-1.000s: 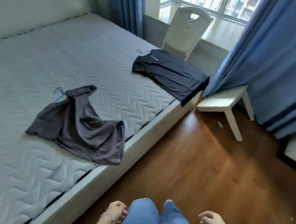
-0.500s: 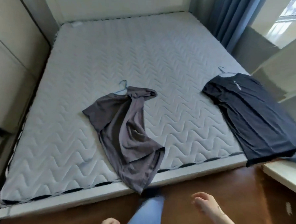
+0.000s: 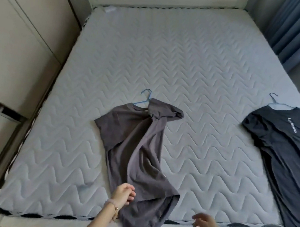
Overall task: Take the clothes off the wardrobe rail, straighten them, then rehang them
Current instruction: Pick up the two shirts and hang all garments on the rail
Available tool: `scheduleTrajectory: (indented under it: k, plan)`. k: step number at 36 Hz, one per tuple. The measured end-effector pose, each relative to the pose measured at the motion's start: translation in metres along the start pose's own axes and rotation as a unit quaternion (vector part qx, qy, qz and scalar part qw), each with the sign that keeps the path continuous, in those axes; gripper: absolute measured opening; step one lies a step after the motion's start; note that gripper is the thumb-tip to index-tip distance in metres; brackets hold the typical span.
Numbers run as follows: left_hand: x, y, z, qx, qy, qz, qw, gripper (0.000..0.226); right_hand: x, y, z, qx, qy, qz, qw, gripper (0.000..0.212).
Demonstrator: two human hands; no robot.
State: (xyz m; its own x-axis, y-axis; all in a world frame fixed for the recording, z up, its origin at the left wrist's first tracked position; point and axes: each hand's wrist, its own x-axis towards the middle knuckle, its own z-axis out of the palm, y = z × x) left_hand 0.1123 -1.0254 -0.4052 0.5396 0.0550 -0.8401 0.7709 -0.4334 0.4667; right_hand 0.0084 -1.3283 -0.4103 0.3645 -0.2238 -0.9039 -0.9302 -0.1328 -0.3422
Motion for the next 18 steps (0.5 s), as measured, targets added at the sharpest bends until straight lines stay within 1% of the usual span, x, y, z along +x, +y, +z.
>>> scheduleTrajectory:
  k: [3, 6, 8, 9, 11, 13, 15, 18]
  plan:
    - [0.038, 0.026, -0.014, -0.039, 0.032, 0.016, 0.999, 0.027, 0.036, -0.046, -0.006, -0.020, -0.002, -0.030, 0.999, 0.019]
    - [0.078, 0.048, -0.024, -0.047, 0.061, 0.028, 0.997, 0.028, 0.075, -0.091, -0.010, -0.066, -0.005, -0.050, 0.997, 0.023]
    - [0.103, 0.061, -0.030, -0.044, 0.075, 0.040, 0.995, 0.030, 0.103, -0.118, -0.014, -0.114, 0.027, -0.091, 0.989, 0.024]
    - [0.117, 0.068, -0.033, -0.041, 0.083, 0.051, 0.994, 0.031, 0.119, -0.128, -0.016, -0.150, 0.051, -0.124, 0.980, 0.023]
    - [0.151, 0.082, -0.042, 0.003, 0.120, 0.089, 0.989, 0.032, 0.148, -0.146, -0.019, -0.238, 0.113, -0.177, 0.948, 0.020]
    - [0.183, 0.100, -0.052, 0.056, 0.169, 0.132, 0.975, 0.026, 0.179, -0.156, -0.021, -0.305, 0.171, -0.232, 0.908, 0.035]
    - [0.212, 0.120, -0.059, 0.097, 0.214, 0.171, 0.957, 0.020, 0.207, -0.160, -0.019, -0.358, 0.211, -0.272, 0.868, 0.049]
    - [0.251, 0.156, -0.071, 0.146, 0.272, 0.227, 0.924, 0.022, 0.243, -0.161, -0.005, -0.376, 0.251, -0.322, 0.832, 0.055]
